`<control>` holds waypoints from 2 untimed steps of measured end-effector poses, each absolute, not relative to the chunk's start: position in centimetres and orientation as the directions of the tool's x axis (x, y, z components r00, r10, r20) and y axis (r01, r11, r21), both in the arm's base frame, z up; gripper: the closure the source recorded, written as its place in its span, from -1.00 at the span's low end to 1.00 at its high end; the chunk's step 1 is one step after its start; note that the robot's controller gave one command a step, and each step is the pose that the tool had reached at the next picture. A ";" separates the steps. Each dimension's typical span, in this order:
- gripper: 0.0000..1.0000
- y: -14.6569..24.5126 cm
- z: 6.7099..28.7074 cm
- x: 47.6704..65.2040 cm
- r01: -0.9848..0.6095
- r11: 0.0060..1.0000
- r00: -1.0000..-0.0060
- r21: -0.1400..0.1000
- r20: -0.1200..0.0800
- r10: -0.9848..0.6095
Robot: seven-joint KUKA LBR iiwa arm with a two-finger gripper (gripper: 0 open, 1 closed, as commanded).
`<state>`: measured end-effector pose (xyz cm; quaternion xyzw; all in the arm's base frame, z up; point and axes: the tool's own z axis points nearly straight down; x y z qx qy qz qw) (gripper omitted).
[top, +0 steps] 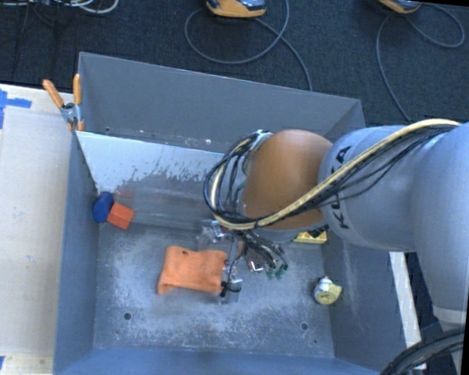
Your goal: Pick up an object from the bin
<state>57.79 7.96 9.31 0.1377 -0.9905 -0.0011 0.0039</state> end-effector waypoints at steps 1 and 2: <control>-1.00 9.6 7.5 57.2 -0.167 0.986 -0.986 0.005 0.009 -0.167; 1.00 8.7 7.0 57.6 -0.604 0.797 -0.797 0.007 0.005 -0.604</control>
Offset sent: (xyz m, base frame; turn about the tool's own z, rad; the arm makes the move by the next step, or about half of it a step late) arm -0.0016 0.0072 -0.0231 -0.3755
